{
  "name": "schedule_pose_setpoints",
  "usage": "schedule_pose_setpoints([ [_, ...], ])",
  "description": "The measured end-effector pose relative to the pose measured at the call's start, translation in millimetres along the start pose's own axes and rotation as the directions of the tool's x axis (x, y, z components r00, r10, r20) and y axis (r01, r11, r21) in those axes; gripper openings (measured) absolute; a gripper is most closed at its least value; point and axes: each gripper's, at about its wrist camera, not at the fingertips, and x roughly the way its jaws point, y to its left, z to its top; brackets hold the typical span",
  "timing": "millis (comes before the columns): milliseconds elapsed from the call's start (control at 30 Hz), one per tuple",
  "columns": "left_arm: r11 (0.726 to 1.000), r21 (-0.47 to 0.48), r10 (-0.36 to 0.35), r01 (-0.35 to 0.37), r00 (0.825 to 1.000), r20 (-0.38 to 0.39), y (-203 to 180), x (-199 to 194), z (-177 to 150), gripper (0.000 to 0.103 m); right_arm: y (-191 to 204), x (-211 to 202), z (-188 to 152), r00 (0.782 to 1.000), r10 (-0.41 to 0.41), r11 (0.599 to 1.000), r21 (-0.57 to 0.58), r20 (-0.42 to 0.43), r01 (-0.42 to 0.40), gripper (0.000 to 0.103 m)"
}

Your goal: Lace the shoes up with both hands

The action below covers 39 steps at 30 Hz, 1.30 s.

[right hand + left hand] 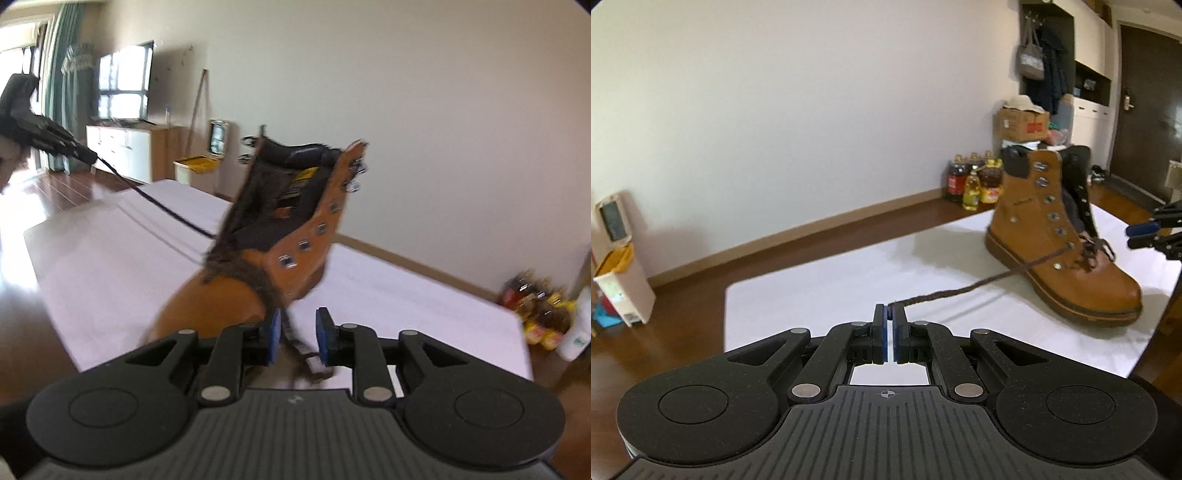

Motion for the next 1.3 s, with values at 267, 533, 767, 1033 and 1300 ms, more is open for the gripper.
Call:
schedule_pose_setpoints([
  [267, 1.000, 0.026, -0.014, 0.014, 1.000, 0.002, -9, 10, 7, 0.002, 40, 25, 13, 1.000, 0.026, 0.982, -0.188, 0.012, -0.024, 0.029],
  [533, 1.000, 0.010, 0.007, -0.007, 1.000, -0.003, -3, 12, 6, 0.002, 72, 65, 32, 0.998, 0.018, 0.903, -0.427, -0.068, -0.046, 0.004],
  [767, 0.999, -0.006, 0.052, -0.052, 0.999, -0.002, 3, 15, 4, 0.002, 61, 15, 9, 0.992, -0.011, 0.915, -0.400, -0.126, -0.041, 0.004],
  [1033, 0.997, 0.001, 0.077, -0.077, 0.997, -0.011, 3, 10, 3, 0.002, -4, -19, -45, 0.917, -0.294, 0.936, -0.276, -0.269, 0.219, 0.004],
  [1300, 1.000, 0.019, 0.008, -0.007, 0.994, -0.107, -21, 23, -6, 0.003, -37, -37, -70, 0.945, -0.188, 0.979, 0.020, -0.267, 0.201, 0.004],
])
